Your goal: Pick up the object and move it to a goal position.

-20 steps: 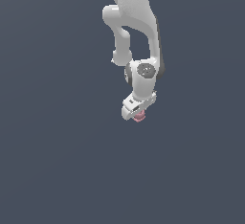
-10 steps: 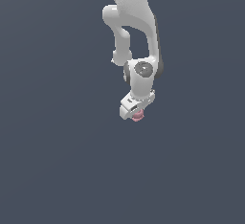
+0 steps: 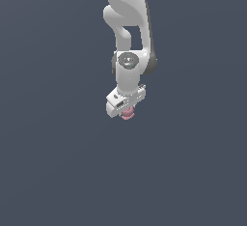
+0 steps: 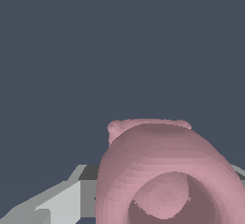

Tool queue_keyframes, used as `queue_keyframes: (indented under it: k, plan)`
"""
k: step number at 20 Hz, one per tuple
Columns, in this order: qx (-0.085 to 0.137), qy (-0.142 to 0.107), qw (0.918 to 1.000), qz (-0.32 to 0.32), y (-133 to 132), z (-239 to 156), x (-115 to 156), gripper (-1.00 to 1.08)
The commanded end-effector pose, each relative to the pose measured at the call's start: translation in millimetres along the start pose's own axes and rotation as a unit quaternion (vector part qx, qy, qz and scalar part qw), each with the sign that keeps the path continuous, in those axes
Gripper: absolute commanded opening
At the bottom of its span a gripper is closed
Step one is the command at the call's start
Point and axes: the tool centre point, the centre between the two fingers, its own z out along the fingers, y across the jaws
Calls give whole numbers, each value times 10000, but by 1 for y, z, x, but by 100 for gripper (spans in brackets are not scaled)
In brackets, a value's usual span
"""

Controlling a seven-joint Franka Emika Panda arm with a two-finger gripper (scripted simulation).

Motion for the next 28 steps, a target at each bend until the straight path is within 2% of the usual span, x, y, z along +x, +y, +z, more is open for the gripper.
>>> queue_keyframes:
  k: [1,17,22,28]
  plan:
    - [2,5,10000,2,21,-17,-11,-100]
    - [5,5,10000,-2,169,-135,-82,-100]
    - [3,2,10000,-1,199,-158,-95,-100]
    - [0,-2,10000,1,219,-173,-103,-100]
